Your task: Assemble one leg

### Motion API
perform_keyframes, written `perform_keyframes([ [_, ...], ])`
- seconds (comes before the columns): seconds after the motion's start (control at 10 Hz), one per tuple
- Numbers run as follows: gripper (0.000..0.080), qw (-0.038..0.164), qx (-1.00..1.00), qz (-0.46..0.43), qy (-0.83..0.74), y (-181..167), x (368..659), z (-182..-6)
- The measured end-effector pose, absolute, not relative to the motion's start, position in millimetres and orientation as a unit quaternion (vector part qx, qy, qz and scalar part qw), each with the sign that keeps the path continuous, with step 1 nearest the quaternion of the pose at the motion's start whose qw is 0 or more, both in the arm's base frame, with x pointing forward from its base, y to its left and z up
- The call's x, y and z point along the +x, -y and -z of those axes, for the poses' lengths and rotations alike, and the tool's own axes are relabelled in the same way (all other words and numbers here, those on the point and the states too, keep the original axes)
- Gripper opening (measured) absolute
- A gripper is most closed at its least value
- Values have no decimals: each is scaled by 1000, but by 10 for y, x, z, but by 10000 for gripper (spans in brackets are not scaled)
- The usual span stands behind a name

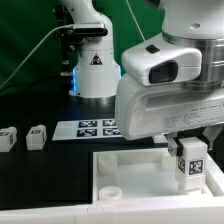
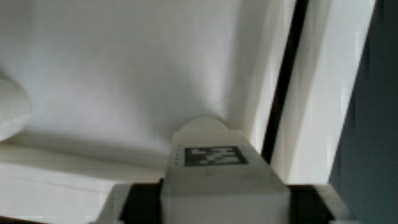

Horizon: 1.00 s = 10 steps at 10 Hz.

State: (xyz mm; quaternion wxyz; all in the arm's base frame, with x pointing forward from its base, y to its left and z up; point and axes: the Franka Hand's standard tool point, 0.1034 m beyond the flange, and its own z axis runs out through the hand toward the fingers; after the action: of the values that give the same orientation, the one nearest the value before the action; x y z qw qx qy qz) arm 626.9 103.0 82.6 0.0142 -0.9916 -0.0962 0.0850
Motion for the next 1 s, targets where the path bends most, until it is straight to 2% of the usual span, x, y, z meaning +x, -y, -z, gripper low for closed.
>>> perform_keyframes([
  [0.4, 291, 13, -993, -85, 80, -1031, 6269, -826],
  [0.8, 292, 0, -981, -78, -180, -1073, 6309, -818],
  [0.9, 293, 8, -968, -77, -238, -1076, 6322, -814],
  [1.0, 293, 23, -951, -78, -299, -1061, 6332, -808],
])
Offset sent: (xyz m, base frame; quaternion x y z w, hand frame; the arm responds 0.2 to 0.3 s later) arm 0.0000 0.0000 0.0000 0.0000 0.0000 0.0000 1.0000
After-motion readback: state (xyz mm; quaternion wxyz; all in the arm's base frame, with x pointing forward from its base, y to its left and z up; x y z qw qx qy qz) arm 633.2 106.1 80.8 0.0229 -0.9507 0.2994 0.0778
